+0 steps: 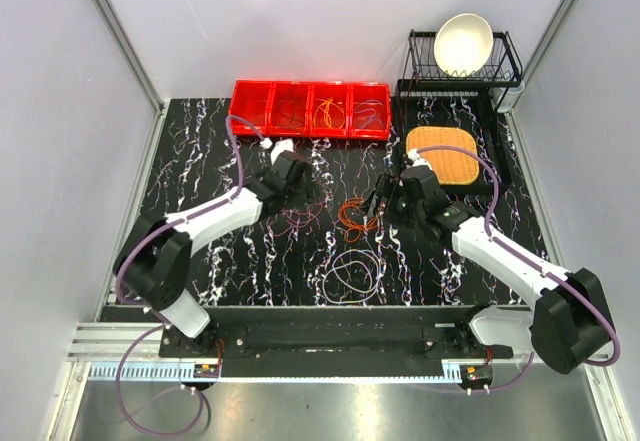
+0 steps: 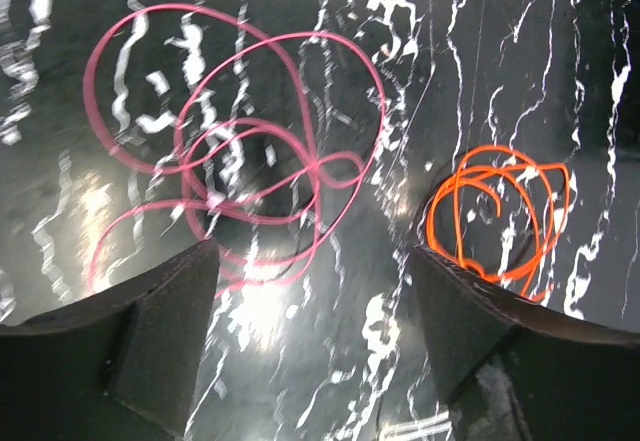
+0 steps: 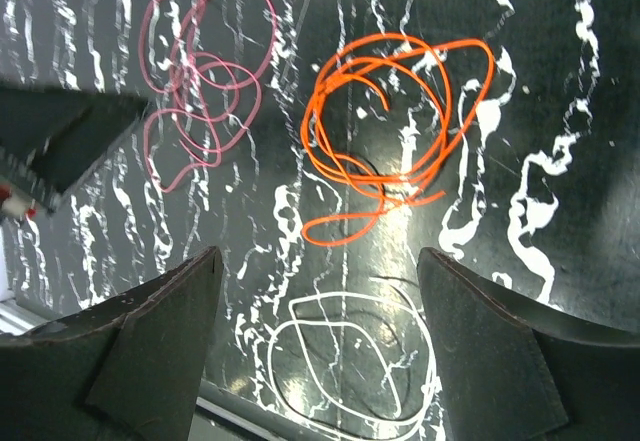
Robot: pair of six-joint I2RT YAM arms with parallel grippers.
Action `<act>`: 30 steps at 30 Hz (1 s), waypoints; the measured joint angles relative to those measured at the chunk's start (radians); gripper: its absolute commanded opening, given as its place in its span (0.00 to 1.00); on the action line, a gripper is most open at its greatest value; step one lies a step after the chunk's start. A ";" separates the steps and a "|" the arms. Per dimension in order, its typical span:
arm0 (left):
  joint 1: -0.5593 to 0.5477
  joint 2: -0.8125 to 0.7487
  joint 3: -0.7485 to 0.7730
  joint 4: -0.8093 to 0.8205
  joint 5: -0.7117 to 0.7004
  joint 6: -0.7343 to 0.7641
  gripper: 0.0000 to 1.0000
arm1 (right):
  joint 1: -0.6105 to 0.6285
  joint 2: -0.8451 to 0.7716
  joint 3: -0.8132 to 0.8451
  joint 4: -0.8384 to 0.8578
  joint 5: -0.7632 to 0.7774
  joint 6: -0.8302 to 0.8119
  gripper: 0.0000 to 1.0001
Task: Untangle the cables
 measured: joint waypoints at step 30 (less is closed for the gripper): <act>-0.001 0.316 0.178 -0.006 -0.059 -0.097 0.46 | 0.000 0.034 -0.019 -0.011 -0.032 -0.005 0.85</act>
